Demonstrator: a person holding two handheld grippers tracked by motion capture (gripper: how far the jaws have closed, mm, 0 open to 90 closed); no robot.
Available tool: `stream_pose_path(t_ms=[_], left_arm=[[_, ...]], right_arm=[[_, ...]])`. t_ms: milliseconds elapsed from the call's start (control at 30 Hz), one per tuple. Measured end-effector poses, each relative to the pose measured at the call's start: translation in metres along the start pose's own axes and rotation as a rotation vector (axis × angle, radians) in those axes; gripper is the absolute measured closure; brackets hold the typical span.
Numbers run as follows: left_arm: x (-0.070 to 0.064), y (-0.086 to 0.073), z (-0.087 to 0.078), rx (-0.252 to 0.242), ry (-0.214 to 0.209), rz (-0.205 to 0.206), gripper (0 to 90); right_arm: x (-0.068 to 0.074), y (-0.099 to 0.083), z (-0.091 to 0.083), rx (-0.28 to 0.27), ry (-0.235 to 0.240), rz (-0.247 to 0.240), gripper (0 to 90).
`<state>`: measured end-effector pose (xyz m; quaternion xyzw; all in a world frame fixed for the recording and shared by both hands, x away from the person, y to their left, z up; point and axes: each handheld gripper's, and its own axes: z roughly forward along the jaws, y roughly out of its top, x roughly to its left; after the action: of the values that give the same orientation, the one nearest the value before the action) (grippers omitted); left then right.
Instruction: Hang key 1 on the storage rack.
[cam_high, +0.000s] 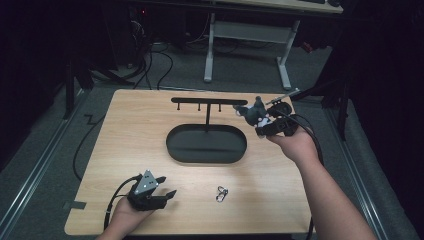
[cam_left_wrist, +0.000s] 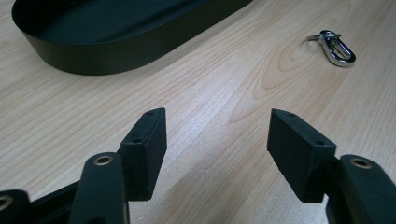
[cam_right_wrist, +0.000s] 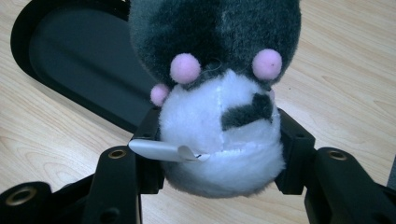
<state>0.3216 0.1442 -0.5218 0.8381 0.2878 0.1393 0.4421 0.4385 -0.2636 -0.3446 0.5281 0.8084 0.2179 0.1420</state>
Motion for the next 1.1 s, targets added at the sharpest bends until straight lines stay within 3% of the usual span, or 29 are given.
stream_pose_path(t_ms=[667,1100], left_arm=[[-0.001,0.000,0.001,0.011,0.000,0.004,38.5],[-0.002,0.000,0.002,0.020,-0.001,0.008,38.5]], right_arm=[[0.004,-0.019,0.031,0.031,0.001,0.007,47.5],[0.012,-0.024,0.052,0.039,0.038,0.015,46.9]])
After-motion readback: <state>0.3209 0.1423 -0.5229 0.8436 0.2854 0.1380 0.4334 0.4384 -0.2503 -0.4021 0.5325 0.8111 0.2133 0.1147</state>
